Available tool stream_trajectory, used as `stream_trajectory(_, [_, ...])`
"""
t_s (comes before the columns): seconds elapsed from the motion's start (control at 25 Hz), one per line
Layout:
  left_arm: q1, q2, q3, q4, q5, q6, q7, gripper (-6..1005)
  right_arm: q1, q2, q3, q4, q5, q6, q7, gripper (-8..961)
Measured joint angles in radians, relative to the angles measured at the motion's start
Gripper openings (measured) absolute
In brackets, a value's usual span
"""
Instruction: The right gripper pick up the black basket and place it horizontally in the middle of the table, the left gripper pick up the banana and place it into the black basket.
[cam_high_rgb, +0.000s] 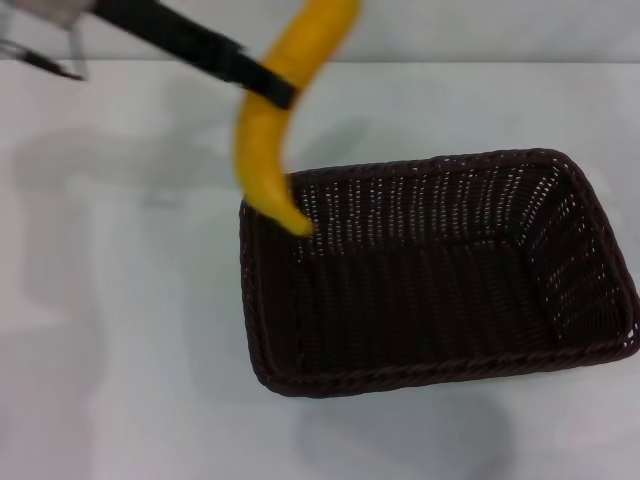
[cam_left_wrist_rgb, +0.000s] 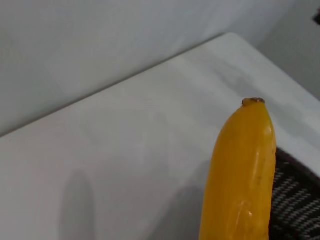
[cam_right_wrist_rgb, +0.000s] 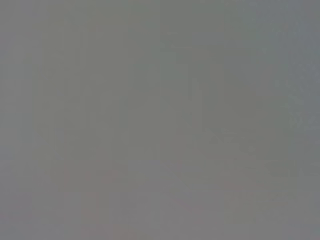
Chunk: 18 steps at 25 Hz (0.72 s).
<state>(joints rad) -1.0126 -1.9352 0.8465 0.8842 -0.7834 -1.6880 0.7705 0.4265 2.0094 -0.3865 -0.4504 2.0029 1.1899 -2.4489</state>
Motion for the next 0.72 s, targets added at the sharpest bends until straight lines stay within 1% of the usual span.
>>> stream_trajectory(0.12, [-0.059, -0.044, 0.005, -0.032, -0.004, 0.015, 0.022, 561, 0.0, 0.0, 0.002, 0.0, 0.0, 0.011, 0.0, 562])
stream_trajectory(0.16, [-0.077, -0.063, 0.006, -0.036, -0.004, 0.019, 0.028, 564, -0.001, 0.0, 0.003, -0.001, 0.0, 0.015, 0.0, 561])
stream_trajectory(0.28, [-0.103, -0.1, 0.035, -0.029, -0.007, 0.029, 0.045, 574, -0.008, -0.002, 0.007, -0.002, 0.001, 0.032, 0.001, 562])
stream_trajectory(0.36, [-0.109, -0.113, 0.08, -0.025, -0.007, 0.043, 0.045, 580, -0.015, -0.003, 0.008, -0.004, 0.001, 0.047, 0.001, 562])
stream_trajectory(0.44, [-0.109, -0.121, 0.126, -0.02, -0.004, 0.072, 0.042, 587, -0.022, -0.005, 0.008, -0.009, 0.002, 0.057, 0.002, 563])
stream_trajectory(0.56, [-0.088, -0.132, 0.177, 0.01, -0.002, 0.123, 0.044, 596, -0.042, -0.004, 0.004, -0.037, 0.002, 0.065, 0.019, 564])
stream_trajectory(0.64, [-0.047, -0.14, 0.199, 0.058, -0.016, 0.178, 0.046, 683, -0.057, -0.003, 0.003, -0.053, 0.002, 0.072, 0.033, 564])
stream_trajectory(0.72, [0.007, -0.142, 0.218, 0.112, -0.05, 0.235, 0.052, 771, -0.067, -0.005, 0.006, -0.057, 0.002, 0.084, 0.039, 565])
